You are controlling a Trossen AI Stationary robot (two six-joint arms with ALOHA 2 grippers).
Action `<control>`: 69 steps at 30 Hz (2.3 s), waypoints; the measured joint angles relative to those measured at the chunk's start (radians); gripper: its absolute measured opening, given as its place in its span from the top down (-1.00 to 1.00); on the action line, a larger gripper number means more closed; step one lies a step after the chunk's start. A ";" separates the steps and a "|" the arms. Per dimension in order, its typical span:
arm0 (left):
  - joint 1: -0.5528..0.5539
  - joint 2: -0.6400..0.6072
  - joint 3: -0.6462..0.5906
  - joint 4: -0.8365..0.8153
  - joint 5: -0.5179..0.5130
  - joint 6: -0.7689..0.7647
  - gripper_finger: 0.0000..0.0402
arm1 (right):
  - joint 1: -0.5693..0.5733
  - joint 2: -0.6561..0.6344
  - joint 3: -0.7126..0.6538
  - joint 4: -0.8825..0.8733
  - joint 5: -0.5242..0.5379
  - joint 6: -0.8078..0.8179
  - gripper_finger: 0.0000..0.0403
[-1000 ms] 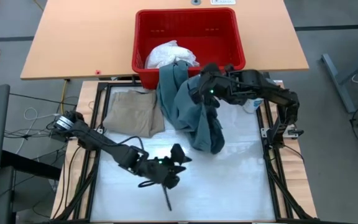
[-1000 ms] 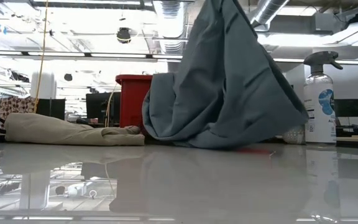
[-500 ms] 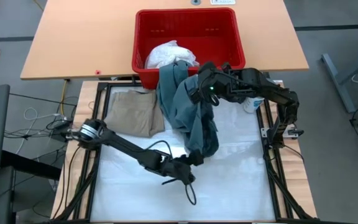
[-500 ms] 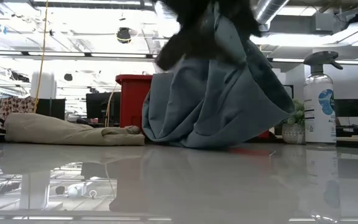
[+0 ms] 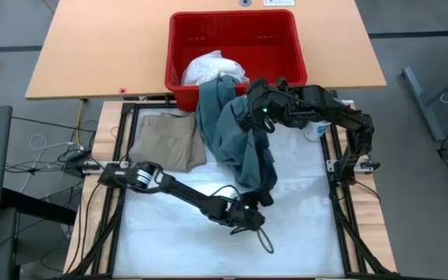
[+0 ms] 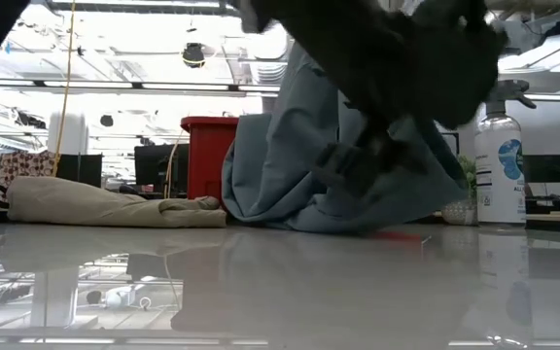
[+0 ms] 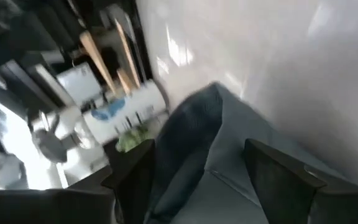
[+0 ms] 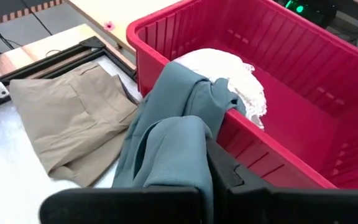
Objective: Fold Laundry from Bin
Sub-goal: Fold the blue pants in the red bin
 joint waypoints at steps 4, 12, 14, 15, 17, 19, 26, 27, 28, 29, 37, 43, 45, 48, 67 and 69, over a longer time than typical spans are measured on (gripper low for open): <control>0.017 0.077 0.150 -0.236 -0.055 -0.133 0.08 | 0.004 0.000 0.000 -0.009 0.000 -0.018 0.88; 0.033 0.069 0.343 -0.756 0.001 -0.629 0.94 | 0.004 -0.014 0.000 -0.070 0.013 -0.084 0.88; 0.026 0.052 0.396 -0.872 -0.001 -0.740 0.98 | -0.008 -0.026 0.000 -0.106 0.022 -0.111 0.88; 0.022 0.042 0.423 -0.926 -0.004 -0.792 0.98 | -0.010 -0.037 0.000 -0.117 0.027 -0.122 0.88; 0.014 0.019 0.470 -1.038 -0.008 -0.888 0.99 | -0.021 -0.058 0.001 -0.140 0.032 -0.147 0.88; 0.006 -0.008 0.505 -1.146 -0.014 -0.982 0.99 | -0.028 -0.083 0.001 -0.156 0.034 -0.168 0.88; -0.042 -0.187 0.547 -1.477 -0.080 -1.278 1.00 | -0.035 -0.194 0.001 -0.154 0.034 -0.179 0.88; -0.049 -0.217 0.547 -1.499 -0.087 -1.307 1.00 | -0.035 -0.208 0.002 -0.151 0.029 -0.175 0.88; -0.059 -0.248 0.545 -1.517 -0.095 -1.338 1.00 | -0.035 -0.219 0.002 -0.150 0.023 -0.173 0.88; -0.067 -0.275 0.545 -1.520 -0.101 -1.359 1.00 | -0.034 -0.228 0.002 -0.150 0.019 -0.172 0.88; -0.130 -0.542 0.545 -1.508 -0.228 -1.513 1.00 | 0.013 -0.300 0.002 -0.141 0.018 -0.109 0.88; -0.156 -0.705 0.545 -1.418 -0.220 -1.565 1.00 | 0.095 -0.332 0.001 -0.058 0.015 -0.093 0.88; -0.169 -0.747 0.545 -1.336 -0.224 -1.524 1.00 | 0.147 -0.344 0.001 0.009 0.013 -0.105 0.88; -0.198 -0.806 0.544 -1.157 -0.219 -1.413 1.00 | 0.236 -0.366 0.001 0.132 0.014 -0.146 0.88; -0.304 -0.894 0.544 -0.330 1.056 -1.072 1.00 | 0.870 -0.236 0.001 0.744 -0.032 -0.860 0.88; -0.304 -0.876 0.543 -0.290 1.186 -1.048 1.00 | 0.911 -0.209 0.001 0.804 -0.063 -0.947 0.88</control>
